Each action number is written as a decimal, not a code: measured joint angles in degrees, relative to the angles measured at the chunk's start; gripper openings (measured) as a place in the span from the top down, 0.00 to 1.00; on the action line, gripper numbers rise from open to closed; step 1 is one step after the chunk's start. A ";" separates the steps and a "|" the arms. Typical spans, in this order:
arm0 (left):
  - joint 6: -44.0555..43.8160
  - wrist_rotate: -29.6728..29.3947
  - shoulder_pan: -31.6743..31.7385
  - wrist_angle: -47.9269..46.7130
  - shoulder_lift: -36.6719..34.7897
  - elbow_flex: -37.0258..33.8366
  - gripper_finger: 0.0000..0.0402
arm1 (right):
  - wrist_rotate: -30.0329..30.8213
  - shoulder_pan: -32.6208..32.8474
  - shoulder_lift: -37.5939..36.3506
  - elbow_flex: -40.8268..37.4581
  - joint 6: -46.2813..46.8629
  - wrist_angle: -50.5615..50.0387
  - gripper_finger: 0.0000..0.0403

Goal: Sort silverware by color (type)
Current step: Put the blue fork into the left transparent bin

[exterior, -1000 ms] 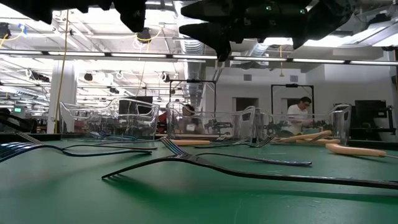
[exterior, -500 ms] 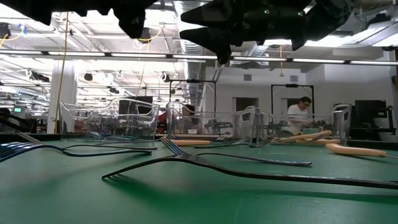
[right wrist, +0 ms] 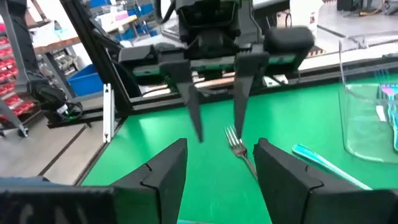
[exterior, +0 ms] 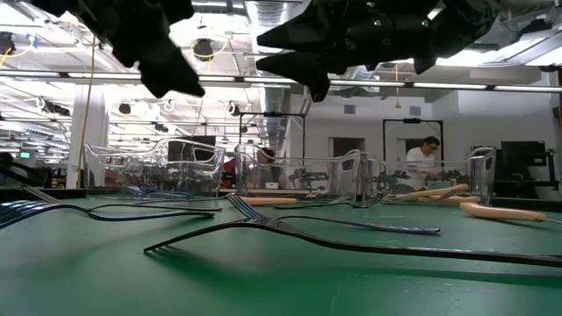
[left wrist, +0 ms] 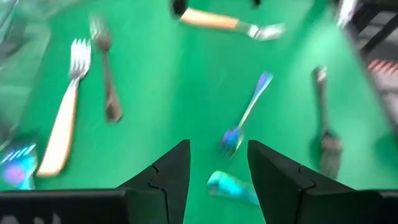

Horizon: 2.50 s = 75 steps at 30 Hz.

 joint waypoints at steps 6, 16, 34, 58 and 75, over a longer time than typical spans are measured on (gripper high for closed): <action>-0.47 -2.62 0.02 -9.59 -0.02 1.83 0.64 | 0.96 -0.04 -0.02 -0.01 -0.01 -4.13 0.49; -0.88 -2.62 0.02 -13.00 0.26 -0.20 0.64 | 1.88 -0.20 -0.02 0.00 -0.02 -7.49 0.49; -2.94 -11.83 1.21 -10.14 0.55 -0.50 0.64 | 3.28 -0.80 -0.02 0.00 1.90 -10.24 0.49; -3.26 -14.46 4.70 -9.29 0.59 -0.50 0.64 | 3.26 -1.11 -0.02 0.00 1.86 -10.17 0.49; -2.52 -15.98 4.97 -9.31 0.59 -0.50 0.64 | 3.26 -1.02 -0.02 -0.02 1.90 -10.15 0.49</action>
